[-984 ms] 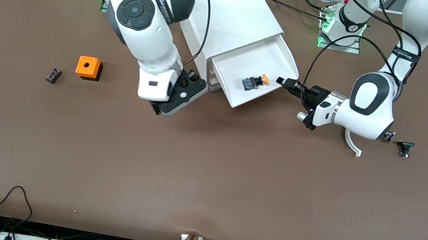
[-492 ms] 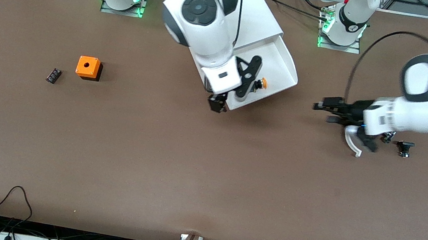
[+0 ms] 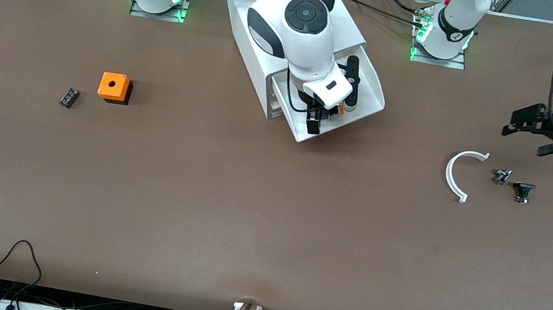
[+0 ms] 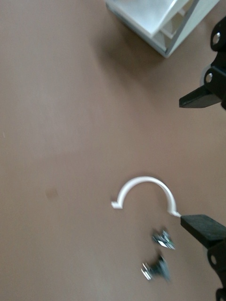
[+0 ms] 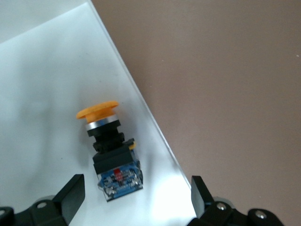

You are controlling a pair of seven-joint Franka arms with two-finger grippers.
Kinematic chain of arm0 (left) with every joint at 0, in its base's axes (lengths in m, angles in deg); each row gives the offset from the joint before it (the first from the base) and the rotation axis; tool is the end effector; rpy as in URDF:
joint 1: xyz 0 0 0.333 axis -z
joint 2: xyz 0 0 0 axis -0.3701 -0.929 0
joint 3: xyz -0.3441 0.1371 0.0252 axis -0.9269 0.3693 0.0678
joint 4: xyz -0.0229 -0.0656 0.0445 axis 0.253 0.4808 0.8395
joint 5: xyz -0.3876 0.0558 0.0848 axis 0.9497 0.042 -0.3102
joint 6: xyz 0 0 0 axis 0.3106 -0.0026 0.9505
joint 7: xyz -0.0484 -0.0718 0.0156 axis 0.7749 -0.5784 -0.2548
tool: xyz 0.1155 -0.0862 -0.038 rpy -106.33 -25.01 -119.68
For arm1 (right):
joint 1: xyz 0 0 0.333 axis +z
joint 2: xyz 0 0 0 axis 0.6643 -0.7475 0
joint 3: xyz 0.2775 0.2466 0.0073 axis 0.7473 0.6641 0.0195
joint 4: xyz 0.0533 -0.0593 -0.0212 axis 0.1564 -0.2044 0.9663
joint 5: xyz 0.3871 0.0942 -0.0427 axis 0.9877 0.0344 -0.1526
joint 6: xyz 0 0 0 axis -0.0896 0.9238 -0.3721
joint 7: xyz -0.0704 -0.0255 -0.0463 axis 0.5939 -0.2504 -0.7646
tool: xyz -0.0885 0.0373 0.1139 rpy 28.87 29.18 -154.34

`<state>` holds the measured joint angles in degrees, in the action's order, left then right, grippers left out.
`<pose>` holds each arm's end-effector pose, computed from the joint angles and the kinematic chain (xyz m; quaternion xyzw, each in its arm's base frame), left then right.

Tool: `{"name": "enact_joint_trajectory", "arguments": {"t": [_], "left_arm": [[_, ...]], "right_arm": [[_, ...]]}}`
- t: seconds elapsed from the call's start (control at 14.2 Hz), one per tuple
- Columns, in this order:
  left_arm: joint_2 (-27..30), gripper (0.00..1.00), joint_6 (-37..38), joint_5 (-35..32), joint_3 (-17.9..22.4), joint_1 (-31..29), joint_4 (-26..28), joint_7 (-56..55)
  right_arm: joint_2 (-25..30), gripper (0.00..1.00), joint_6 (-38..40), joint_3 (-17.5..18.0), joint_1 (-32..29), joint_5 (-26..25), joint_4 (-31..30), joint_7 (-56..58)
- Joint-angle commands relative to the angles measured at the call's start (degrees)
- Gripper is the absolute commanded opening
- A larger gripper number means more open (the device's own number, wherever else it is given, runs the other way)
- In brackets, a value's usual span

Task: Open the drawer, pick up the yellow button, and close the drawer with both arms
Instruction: 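Lift the yellow button up out of the drawer with the right gripper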

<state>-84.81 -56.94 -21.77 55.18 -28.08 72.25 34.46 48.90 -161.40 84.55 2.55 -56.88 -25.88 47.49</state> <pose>0.5516 0.0230 0.5753 0.9900 -0.1220 -0.0209 0.0671 0.5127 0.6279 0.4029 -0.6840 -0.7237 -0.0765 0.0500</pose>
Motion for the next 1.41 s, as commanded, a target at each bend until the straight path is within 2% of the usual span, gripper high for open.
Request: {"name": "enact_joint_trajectory", "arguments": {"t": [0.0,0.21,0.28,0.42,0.84,1.05,1.34], "left_arm": [[-1.04,1.00,2.67,-6.34,-0.44,1.69,-2.43,-9.32],[-1.13,1.00,2.67,-6.35,-0.44,2.14,-2.51,-15.84],[-1.13,1.00,2.67,-6.35,-0.44,2.57,-2.60,-17.51],[-1.13,1.00,2.76,-6.35,-0.44,2.93,-2.51,-19.72],[-1.22,1.00,2.76,-6.27,-0.35,2.93,-2.69,-19.72],[-1.66,1.00,2.58,-6.35,-0.26,2.93,-2.78,-18.76],[-3.32,1.00,2.05,-6.00,-0.43,2.93,-2.60,-18.76]], "right_arm": [[-1.15,1.00,1.40,-1.34,1.53,-0.57,2.09,3.79],[-1.24,1.00,1.41,-1.34,2.14,-0.57,1.82,3.89],[-1.67,0.90,1.32,-1.34,2.23,-0.65,1.82,3.89],[-1.94,0.64,1.23,-1.34,2.67,-1.35,1.82,3.71],[-1.59,0.28,1.05,-1.78,3.37,-2.24,2.08,3.45],[-0.02,0.22,0.79,-5.19,5.91,-1.54,2.26,3.10],[4.37,0.20,0.35,-6.08,5.05,-2.06,1.38,-6.18]]}}
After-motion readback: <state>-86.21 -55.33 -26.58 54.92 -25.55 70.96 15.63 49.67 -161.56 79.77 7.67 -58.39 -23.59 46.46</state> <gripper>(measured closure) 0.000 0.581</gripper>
